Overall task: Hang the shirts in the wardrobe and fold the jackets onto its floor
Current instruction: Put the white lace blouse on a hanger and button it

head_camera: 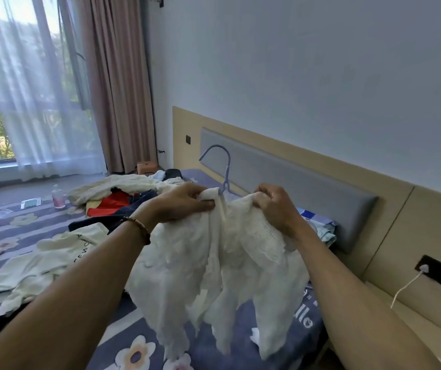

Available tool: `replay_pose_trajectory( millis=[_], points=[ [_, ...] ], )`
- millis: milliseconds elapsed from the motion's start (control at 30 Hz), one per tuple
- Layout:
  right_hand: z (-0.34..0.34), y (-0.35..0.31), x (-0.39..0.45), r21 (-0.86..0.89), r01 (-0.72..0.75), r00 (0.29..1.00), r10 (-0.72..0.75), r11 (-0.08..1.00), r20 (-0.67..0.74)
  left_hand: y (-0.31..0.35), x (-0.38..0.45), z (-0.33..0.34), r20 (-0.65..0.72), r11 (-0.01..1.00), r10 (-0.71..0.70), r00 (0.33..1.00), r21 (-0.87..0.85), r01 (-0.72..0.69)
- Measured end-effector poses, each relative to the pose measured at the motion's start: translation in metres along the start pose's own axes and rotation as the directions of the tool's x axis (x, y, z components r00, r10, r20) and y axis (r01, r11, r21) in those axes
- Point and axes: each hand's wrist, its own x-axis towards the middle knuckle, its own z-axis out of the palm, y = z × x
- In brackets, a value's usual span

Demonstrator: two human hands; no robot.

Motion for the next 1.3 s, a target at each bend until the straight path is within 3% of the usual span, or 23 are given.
replay_pose_trajectory(
  millis=[167, 367, 567, 733, 867, 1100, 1300],
  points=[
    [-0.036, -0.038, -0.002, -0.029, 0.061, 0.997, -0.059, 0.998, 0.058, 0.048, -0.032, -0.011, -0.020, 0.963, -0.061, 0.998, -0.264, 0.053],
    [-0.003, -0.048, 0.001, -0.081, 0.054, 0.965, -0.031, 0.995, 0.259, 0.007, -0.053, -0.005, -0.130, 0.965, -0.181, 0.975, -0.212, 0.151],
    [0.140, 0.041, -0.007, -0.106, -0.098, 0.884, 0.135, 0.990, 0.448, -0.143, -0.073, 0.055, -0.128, 0.931, -0.365, 0.922, -0.080, 0.357],
    [0.291, 0.122, -0.009, -0.123, -0.235, 0.729, 0.259, 0.964, 0.634, -0.301, -0.089, 0.096, -0.022, 0.829, -0.552, 0.834, -0.124, 0.546],
    [0.413, 0.188, 0.007, -0.162, -0.309, 0.635, 0.330, 0.937, 0.699, -0.418, -0.087, 0.118, -0.035, 0.735, -0.672, 0.740, -0.152, 0.661],
    [0.556, 0.264, 0.045, -0.240, -0.339, 0.621, 0.408, 0.910, 0.669, -0.571, -0.060, 0.145, -0.179, 0.667, -0.741, 0.647, -0.092, 0.739],
    [0.616, 0.335, 0.027, -0.332, -0.284, 0.642, 0.435, 0.900, 0.631, -0.653, -0.057, 0.196, -0.161, 0.567, -0.818, 0.552, -0.066, 0.821]
  ],
)
